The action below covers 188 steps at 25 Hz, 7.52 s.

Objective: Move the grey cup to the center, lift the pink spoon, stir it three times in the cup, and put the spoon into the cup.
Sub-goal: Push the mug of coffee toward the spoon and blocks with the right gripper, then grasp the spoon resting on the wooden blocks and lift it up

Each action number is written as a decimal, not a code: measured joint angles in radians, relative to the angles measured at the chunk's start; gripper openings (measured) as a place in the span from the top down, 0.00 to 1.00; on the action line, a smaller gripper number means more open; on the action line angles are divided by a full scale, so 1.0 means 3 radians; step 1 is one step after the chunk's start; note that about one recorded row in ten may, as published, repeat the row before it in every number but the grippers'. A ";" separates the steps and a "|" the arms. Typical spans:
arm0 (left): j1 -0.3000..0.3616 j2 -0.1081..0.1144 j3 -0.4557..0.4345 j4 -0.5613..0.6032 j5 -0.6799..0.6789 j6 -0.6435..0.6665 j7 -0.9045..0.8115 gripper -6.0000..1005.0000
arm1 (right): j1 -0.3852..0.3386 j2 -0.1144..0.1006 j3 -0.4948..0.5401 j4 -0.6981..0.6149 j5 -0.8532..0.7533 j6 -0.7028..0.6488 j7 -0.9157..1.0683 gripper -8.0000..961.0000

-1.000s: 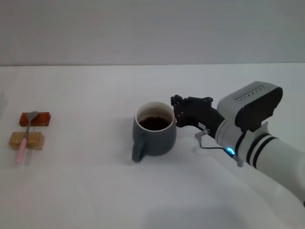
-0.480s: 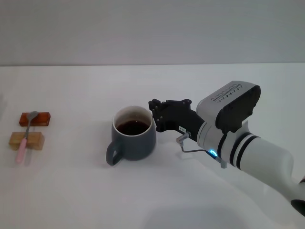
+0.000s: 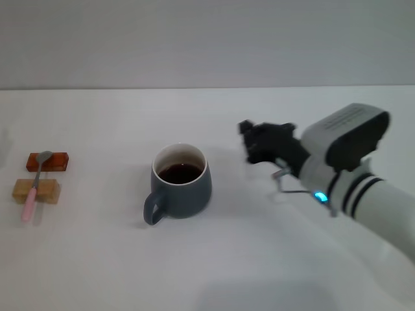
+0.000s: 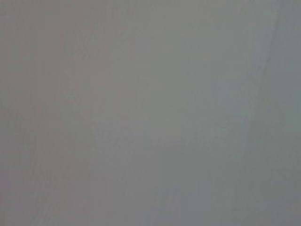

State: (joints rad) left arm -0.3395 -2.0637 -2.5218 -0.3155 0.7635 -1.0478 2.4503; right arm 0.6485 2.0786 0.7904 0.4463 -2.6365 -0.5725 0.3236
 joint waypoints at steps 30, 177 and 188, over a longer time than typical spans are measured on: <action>0.0443 0.0629 0.0397 -0.0911 0.0227 -0.0771 -0.2969 0.14 | -0.0060 -0.0091 0.1704 -0.0522 0.0008 -0.0306 -0.1091 0.94; 0.1322 -0.0013 0.4711 -0.0903 0.6490 0.6488 -0.8685 0.37 | -0.0585 -0.0041 0.2371 0.0498 -0.0211 0.0191 -0.1691 0.94; 0.1258 -0.0014 0.4699 -0.0780 0.6469 0.6492 -0.8684 0.38 | -0.0653 -0.0025 0.2357 0.0618 -0.0247 0.0220 -0.1692 0.94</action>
State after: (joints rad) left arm 0.0380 -2.0678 -1.1121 -0.5494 2.7042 0.8998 -0.1548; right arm 0.4525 2.0711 1.4975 0.6318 -2.7105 -0.5064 -0.1841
